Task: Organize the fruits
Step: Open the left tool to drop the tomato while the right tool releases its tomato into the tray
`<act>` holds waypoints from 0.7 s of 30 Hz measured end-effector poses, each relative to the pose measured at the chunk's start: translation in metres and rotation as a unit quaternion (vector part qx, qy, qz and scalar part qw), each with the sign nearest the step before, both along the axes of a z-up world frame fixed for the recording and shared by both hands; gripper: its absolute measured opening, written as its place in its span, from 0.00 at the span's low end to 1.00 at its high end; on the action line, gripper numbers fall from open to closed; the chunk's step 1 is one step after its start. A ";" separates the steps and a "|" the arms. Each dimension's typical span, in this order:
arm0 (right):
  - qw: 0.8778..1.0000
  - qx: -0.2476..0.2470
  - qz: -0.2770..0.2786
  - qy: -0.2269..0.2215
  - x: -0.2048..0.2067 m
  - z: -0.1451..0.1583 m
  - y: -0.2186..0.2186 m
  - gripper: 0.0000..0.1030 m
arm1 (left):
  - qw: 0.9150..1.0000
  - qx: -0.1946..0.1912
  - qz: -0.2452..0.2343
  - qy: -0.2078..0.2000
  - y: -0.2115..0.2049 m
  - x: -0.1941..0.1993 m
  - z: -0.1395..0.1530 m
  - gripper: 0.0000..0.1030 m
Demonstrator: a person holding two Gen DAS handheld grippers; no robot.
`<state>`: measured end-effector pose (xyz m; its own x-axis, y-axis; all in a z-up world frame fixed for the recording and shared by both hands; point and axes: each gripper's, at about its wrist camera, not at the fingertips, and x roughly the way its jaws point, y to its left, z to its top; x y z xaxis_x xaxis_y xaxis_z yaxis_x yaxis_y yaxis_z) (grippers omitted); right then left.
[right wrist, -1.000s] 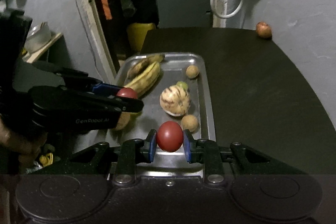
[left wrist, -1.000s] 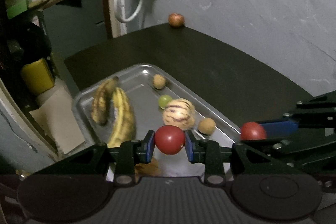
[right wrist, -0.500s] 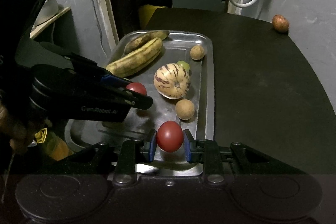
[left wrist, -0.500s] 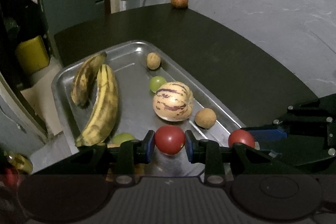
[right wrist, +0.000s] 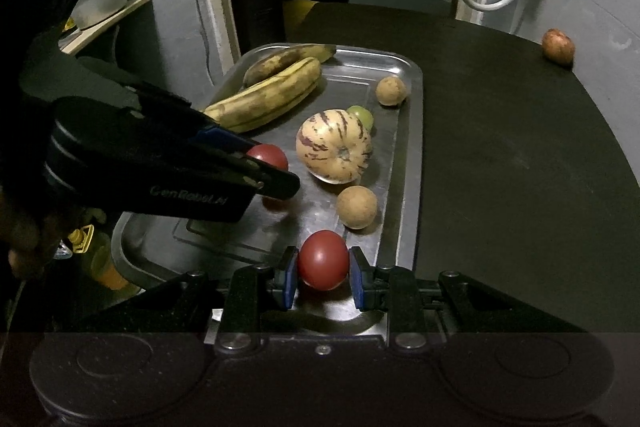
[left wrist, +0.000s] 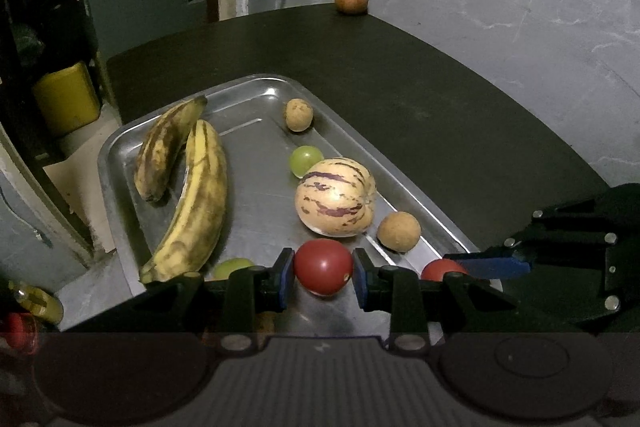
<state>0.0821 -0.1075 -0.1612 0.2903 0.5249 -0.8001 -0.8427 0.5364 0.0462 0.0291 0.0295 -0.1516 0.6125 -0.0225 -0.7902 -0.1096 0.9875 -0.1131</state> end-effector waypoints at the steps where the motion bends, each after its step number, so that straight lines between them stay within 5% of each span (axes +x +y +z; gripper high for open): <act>1: 1.000 0.000 0.001 0.000 0.000 -0.001 0.000 0.27 | 1.000 0.001 0.000 0.000 0.000 0.000 0.000 0.33; 21: 1.000 0.004 -0.009 0.015 0.003 -0.007 -0.003 0.34 | 1.000 -0.005 0.008 0.005 0.002 0.002 0.001 0.38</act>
<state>0.0852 -0.1109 -0.1685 0.2765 0.5260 -0.8043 -0.8311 0.5511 0.0748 0.0313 0.0319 -0.1504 0.6047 -0.0213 -0.7962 -0.1262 0.9844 -0.1222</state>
